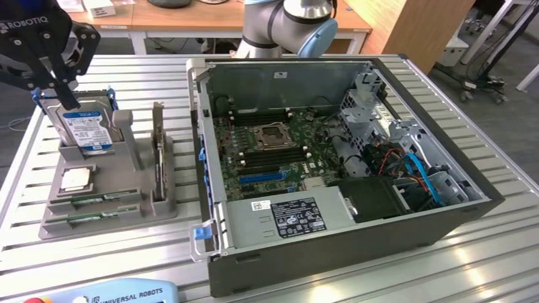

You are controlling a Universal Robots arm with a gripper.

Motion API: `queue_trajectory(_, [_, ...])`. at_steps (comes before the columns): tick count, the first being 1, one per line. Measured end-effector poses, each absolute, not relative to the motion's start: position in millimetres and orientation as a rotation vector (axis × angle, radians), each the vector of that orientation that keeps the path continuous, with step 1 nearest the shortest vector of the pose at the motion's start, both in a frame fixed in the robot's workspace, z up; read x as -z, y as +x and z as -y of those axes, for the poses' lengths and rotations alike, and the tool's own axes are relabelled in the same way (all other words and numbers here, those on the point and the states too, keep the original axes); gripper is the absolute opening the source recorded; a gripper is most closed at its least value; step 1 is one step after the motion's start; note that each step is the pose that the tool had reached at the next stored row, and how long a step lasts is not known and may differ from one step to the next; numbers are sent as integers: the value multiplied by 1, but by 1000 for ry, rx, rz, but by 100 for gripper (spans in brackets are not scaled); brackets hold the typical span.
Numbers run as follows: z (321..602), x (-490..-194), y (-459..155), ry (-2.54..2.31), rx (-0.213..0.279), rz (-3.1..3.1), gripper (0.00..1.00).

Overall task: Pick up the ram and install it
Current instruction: 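Pick up the ram and move it above insertion slot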

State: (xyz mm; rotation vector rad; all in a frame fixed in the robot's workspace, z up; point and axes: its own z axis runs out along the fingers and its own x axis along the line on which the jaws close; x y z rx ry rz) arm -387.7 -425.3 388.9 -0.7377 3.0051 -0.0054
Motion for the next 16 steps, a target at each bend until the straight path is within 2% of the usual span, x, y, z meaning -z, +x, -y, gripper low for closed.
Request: queue_trajectory(16, [425,-389,-388,-1142,55,-2886,10])
